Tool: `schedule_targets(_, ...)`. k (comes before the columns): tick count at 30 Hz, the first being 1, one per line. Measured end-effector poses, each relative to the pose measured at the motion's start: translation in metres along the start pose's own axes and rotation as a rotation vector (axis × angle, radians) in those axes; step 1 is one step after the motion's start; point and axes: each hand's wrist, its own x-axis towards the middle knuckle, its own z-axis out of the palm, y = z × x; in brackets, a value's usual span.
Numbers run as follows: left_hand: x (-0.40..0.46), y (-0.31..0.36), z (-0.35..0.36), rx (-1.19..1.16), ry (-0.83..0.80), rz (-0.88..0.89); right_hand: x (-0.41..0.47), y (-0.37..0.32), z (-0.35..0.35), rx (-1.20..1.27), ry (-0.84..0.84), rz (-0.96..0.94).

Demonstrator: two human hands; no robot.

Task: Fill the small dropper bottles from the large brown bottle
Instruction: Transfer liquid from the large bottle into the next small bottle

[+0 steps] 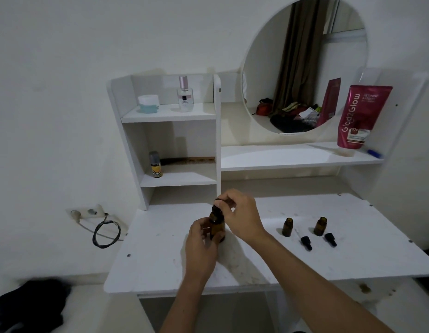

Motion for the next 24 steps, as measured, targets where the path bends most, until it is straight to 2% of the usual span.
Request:
schedule_targets(6, 0.001, 0.002, -0.001, 0.004, 0.0, 0.015, 0.001, -0.007, -0.012, 0.068, -0.051, 0.071)
schedule_targets(10, -0.001, 0.004, -0.003, 0.006, -0.004, -0.005, 0.009, -0.024, -0.034, 0.188, 0.036, 0.087)
schedule_targets(17, -0.005, 0.001, -0.002, 0.021, 0.027, -0.024, 0.012, -0.039, -0.088, 0.29, 0.167, -0.01)
schedule_targets(21, -0.014, 0.007, -0.002, 0.014, 0.136, -0.05, 0.003, -0.024, -0.126, 0.264, 0.23, -0.008)
schedule_targets(24, -0.029, 0.021, 0.009, -0.044, 0.256, -0.043, -0.007, -0.002, -0.154, 0.224, 0.276, 0.062)
